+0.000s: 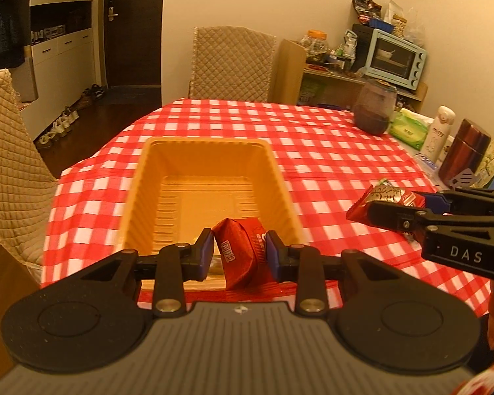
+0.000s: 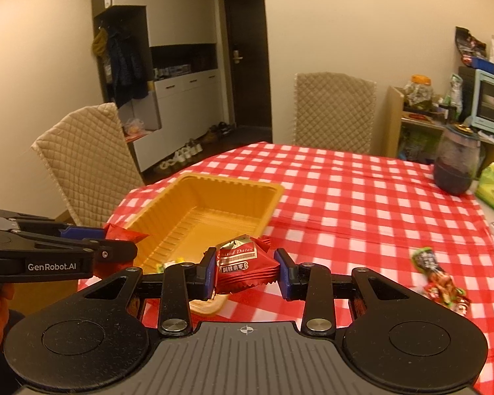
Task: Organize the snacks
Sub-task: 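Carry the red packet with the right gripper over the orange tray, then open the left gripper over the tray while the right gripper releases its red candy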
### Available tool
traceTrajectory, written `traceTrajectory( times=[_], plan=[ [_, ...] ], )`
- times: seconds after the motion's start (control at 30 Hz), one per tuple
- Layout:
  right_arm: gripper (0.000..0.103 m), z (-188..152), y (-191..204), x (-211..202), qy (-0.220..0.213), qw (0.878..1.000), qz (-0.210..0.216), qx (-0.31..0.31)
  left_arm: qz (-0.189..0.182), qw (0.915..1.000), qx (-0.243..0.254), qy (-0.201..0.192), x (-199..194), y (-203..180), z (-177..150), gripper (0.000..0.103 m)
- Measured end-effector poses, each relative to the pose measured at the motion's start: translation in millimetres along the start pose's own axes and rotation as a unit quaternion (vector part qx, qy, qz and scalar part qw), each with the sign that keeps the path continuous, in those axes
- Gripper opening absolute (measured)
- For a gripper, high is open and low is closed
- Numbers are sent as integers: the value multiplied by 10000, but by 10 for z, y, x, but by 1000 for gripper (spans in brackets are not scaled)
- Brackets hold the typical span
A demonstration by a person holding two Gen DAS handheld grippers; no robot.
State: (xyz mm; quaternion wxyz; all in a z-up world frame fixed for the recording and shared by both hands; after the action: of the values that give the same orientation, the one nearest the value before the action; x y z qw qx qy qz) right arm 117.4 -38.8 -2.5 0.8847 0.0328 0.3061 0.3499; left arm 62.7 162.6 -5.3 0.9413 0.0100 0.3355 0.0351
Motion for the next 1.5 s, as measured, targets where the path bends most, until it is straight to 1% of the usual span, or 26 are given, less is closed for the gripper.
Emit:
traceTrajectory(
  times=[0.33,0.73,0.87,1.03,1.27,1.5],
  plan=[
    [37,65,202,456,202,9997,109,-21,50,9998,-17,169,225,407,33,30],
    [37,128,279,946,361,9993,111,-12,8,9991,93,420,657,589,84,31],
    [37,128,252,1046,412,9991,102,33,15,9985,142,523,771,608,73,33],
    [37,87,216,1111,483,9988,90,72,117,9981,199,566,753,640,26,34],
    [37,49,206,1151,530,9984,122,160,160,9988,41,464,586,700,-28,34],
    [37,59,247,1179,532,9982,147,220,186,9987,-91,457,525,744,-57,34]
  ],
)
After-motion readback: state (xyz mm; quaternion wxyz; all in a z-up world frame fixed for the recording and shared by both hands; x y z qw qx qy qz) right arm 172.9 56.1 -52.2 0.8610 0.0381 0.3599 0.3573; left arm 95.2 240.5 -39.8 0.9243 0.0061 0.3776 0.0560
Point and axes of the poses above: each gripper's, at about its wrist camera, not at the fingertips, and x roughly the way its jaws point, y to its left, z to its top, the point moved 1 cm from there along x, roughly the way its jaws point, and after that the axes turned 10 degrees about x, right-handed, at the moved point
